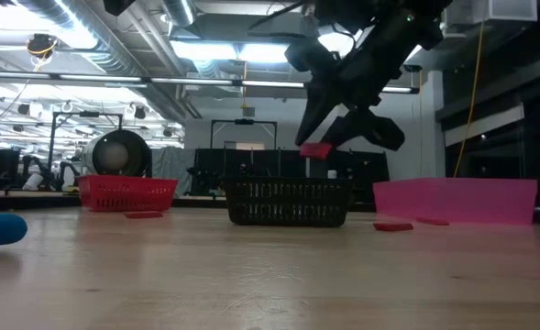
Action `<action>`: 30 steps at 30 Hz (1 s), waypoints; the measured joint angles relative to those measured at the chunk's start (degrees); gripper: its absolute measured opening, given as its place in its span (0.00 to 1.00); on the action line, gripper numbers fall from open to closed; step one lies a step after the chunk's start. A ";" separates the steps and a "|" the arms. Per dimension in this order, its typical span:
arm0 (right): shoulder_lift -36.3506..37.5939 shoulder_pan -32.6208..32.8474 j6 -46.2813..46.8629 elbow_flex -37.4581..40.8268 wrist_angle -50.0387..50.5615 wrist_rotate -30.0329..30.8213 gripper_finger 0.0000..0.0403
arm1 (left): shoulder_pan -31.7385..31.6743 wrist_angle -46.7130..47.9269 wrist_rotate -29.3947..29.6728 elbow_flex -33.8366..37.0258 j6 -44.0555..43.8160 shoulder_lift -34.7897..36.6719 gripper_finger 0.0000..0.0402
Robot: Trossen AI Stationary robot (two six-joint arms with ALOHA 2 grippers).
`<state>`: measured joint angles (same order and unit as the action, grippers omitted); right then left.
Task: Pick & Place School Supplies
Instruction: Put the red eraser into the black bin
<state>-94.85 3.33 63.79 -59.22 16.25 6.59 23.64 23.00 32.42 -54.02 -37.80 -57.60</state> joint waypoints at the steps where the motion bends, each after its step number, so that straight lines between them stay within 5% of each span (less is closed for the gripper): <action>1: 0.00 0.17 -0.04 0.00 -0.02 -0.06 0.37 | 0.00 -0.01 0.00 0.00 0.00 0.00 0.25; 18: 0.16 1.79 -0.36 -0.22 2.83 5.38 0.36 | 0.00 -0.02 -0.04 0.00 0.03 -0.02 0.25; 30: 2.06 1.21 -1.65 -0.09 1.39 3.71 0.36 | 0.00 -0.02 -0.69 0.00 0.38 -0.05 0.25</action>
<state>-92.79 4.54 62.14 -59.31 17.64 10.30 23.64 22.98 31.74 -54.02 -37.42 -57.65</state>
